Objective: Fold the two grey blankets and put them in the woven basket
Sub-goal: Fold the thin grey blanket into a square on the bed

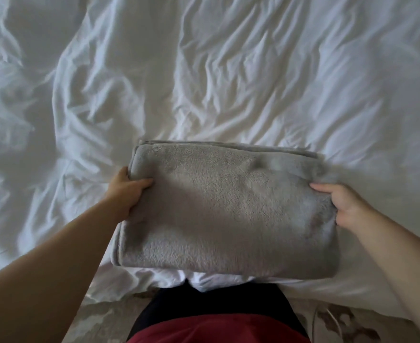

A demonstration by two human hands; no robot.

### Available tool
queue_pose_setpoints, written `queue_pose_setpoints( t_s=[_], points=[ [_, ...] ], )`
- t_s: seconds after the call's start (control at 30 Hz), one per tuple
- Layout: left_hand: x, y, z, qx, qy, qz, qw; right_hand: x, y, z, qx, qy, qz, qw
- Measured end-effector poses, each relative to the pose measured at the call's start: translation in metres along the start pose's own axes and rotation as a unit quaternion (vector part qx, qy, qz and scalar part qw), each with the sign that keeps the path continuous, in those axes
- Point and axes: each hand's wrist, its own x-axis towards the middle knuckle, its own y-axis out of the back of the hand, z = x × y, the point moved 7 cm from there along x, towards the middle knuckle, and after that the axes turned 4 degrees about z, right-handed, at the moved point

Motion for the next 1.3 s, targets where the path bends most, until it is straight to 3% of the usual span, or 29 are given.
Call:
queue_pose_setpoints(
  t_s=[0.13, 0.27, 0.33, 0.4, 0.47, 0.53, 0.6, 0.67, 0.83, 1.03, 1.3],
  points=[
    [0.005, 0.002, -0.001, 0.047, -0.052, 0.047, 0.996, 0.006, 0.011, -0.011, 0.089, 0.091, 0.070, 0.989],
    [-0.010, 0.001, 0.014, 0.154, -0.077, 0.132, 0.976, 0.000, 0.013, -0.007, -0.020, 0.125, 0.213, 0.969],
    [-0.032, -0.005, 0.042, 0.214, -0.187, 0.181, 0.942, -0.010, 0.013, -0.022, -0.150, 0.182, 0.323, 0.917],
    [-0.056, -0.032, 0.068, 0.255, -0.313, 0.150, 0.903, -0.032, -0.008, -0.049, -0.284, 0.308, 0.387, 0.821],
    [-0.070, -0.070, 0.078, 0.328, -0.383, 0.062, 0.861, -0.048, -0.061, -0.058, -0.371, 0.434, 0.321, 0.756],
    [-0.067, -0.099, 0.072, 0.399, -0.394, 0.000, 0.828, -0.052, -0.118, -0.046, -0.458, 0.498, 0.205, 0.707],
    [-0.048, -0.108, 0.061, 0.434, -0.383, -0.010, 0.815, -0.041, -0.153, -0.028, -0.553, 0.498, 0.133, 0.655],
    [-0.027, -0.105, 0.052, 0.442, -0.374, 0.001, 0.815, -0.017, -0.156, -0.017, -0.622, 0.461, 0.115, 0.622],
    [0.006, -0.100, 0.032, 0.427, -0.358, 0.030, 0.830, 0.023, -0.131, -0.016, -0.631, 0.477, 0.159, 0.591],
    [0.019, -0.116, 0.020, 0.356, -0.390, 0.061, 0.847, 0.053, -0.124, -0.015, -0.576, 0.522, 0.189, 0.600],
    [0.039, -0.141, -0.009, 0.290, -0.485, 0.111, 0.818, 0.090, -0.131, 0.008, -0.509, 0.618, 0.234, 0.552]
  ],
)
